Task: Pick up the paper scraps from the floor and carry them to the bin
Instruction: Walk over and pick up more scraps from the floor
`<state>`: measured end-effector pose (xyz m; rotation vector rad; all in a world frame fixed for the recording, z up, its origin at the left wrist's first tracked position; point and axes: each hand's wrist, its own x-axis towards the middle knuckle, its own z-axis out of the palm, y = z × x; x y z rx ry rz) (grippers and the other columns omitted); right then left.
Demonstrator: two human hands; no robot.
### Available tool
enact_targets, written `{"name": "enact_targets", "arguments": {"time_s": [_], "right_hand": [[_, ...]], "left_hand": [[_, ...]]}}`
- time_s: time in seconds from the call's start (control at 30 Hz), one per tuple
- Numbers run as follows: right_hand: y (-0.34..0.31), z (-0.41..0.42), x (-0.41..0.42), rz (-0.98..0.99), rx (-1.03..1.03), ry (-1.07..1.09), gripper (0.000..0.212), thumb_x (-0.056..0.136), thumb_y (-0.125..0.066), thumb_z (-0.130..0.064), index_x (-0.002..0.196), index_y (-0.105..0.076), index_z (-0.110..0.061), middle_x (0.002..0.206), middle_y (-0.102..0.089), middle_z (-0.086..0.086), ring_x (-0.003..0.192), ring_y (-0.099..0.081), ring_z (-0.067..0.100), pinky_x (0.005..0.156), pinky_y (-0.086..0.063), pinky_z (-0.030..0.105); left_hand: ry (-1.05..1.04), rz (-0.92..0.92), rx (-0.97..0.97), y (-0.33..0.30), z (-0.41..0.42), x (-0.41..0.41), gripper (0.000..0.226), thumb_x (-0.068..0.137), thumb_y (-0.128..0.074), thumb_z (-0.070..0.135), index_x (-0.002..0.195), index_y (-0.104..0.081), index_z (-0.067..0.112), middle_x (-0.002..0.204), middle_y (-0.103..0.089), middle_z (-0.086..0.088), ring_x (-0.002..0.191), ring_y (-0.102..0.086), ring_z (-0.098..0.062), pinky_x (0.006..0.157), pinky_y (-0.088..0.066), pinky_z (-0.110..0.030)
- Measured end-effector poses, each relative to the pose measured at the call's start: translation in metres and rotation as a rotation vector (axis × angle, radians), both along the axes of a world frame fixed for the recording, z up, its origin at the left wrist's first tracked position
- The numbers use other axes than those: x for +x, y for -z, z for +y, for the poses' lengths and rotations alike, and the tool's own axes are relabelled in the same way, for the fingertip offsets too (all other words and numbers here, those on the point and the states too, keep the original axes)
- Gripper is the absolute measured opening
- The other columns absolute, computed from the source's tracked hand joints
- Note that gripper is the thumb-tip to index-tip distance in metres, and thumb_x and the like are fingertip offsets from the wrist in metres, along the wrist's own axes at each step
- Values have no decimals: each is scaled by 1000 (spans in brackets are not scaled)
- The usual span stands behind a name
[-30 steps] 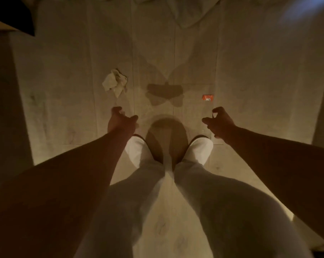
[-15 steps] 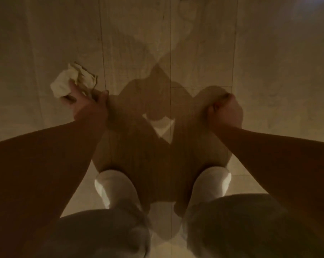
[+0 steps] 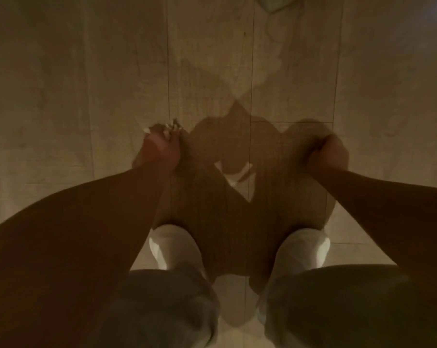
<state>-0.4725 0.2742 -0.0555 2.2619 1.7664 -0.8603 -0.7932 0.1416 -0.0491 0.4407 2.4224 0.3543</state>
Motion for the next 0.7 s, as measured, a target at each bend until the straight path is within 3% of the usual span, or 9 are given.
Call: {"name": "enact_targets", "arguments": {"time_s": [0.07, 0.13, 0.2, 0.27, 0.33, 0.47, 0.57, 0.63, 0.7], "right_hand": [[-23, -4, -3, 17, -83, 27, 30, 95, -53, -21, 121, -51, -8, 117, -64, 17, 105, -64, 37, 85, -56, 47], [-58, -9, -10, 37, -159, 37, 28, 96, -51, -24, 121, -53, -12, 115, -66, 15, 100, -66, 35, 80, -57, 44], [-108, -18, -21, 106, -257, 30, 26, 90, -54, -11, 114, -63, -15, 113, -69, 13, 99, -67, 31, 77, -58, 39], [-165, -31, -31, 186, -328, 28, 29, 87, -53, -7, 109, -68, -19, 111, -70, 12, 100, -68, 30, 76, -57, 37], [-221, -46, -43, 258, -349, 55, 23, 87, -52, -7, 97, -66, -21, 108, -71, 14, 94, -67, 31, 69, -55, 38], [-363, -73, -78, 344, -388, -44, 19, 94, -51, -20, 103, -64, -11, 87, -67, 9, 73, -58, 24, 59, -43, 30], [-470, -91, -103, 394, -421, -147, 17, 92, -47, -19, 85, -62, -18, 68, -55, -1, 59, -50, 17, 59, -41, 29], [-530, -104, -119, 437, -427, -201, 21, 87, -47, -19, 70, -58, -25, 64, -51, -3, 60, -47, 19, 58, -36, 28], [-577, -121, -133, 443, -428, -307, 23, 86, -48, -20, 64, -54, -23, 63, -48, -2, 68, -48, 24, 61, -35, 30]], "left_hand": [[-57, -84, -22, -27, -9, 11, 38, 84, -54, 60, 93, -65, 25, 76, -71, 1, 68, -70, -19, 67, -57, -32], [-128, -185, -63, -68, -16, 25, 30, 87, -57, 50, 92, -69, 22, 71, -69, 5, 62, -65, -11, 57, -53, -25], [-148, -223, -91, -120, -22, 33, 27, 81, -59, 48, 85, -70, 24, 66, -69, 8, 64, -68, -13, 66, -58, -29], [-188, -285, -115, -178, -31, 41, 20, 82, -61, 41, 73, -63, 24, 62, -67, 6, 60, -67, -14, 62, -57, -27], [-303, -410, -130, -237, -43, 51, 11, 86, -64, 29, 79, -63, 20, 65, -64, 2, 56, -62, -13, 54, -52, -23], [-507, -629, -101, -384, -76, 56, 31, 83, -66, 22, 112, -67, 14, 70, -65, -1, 63, -63, -15, 76, -60, -38], [-606, -647, -38, -491, -106, 59, 17, 86, -66, 16, 103, -65, 13, 82, -70, -7, 70, -68, -20, 75, -62, -42], [-683, -643, 33, -553, -130, 59, 5, 89, -63, 12, 90, -59, 13, 87, -70, -11, 72, -70, -21, 73, -62, -42], [-758, -634, 105, -603, -159, 59, 4, 93, -57, 9, 95, -53, 10, 87, -68, -12, 72, -68, -22, 68, -59, -38]]}}
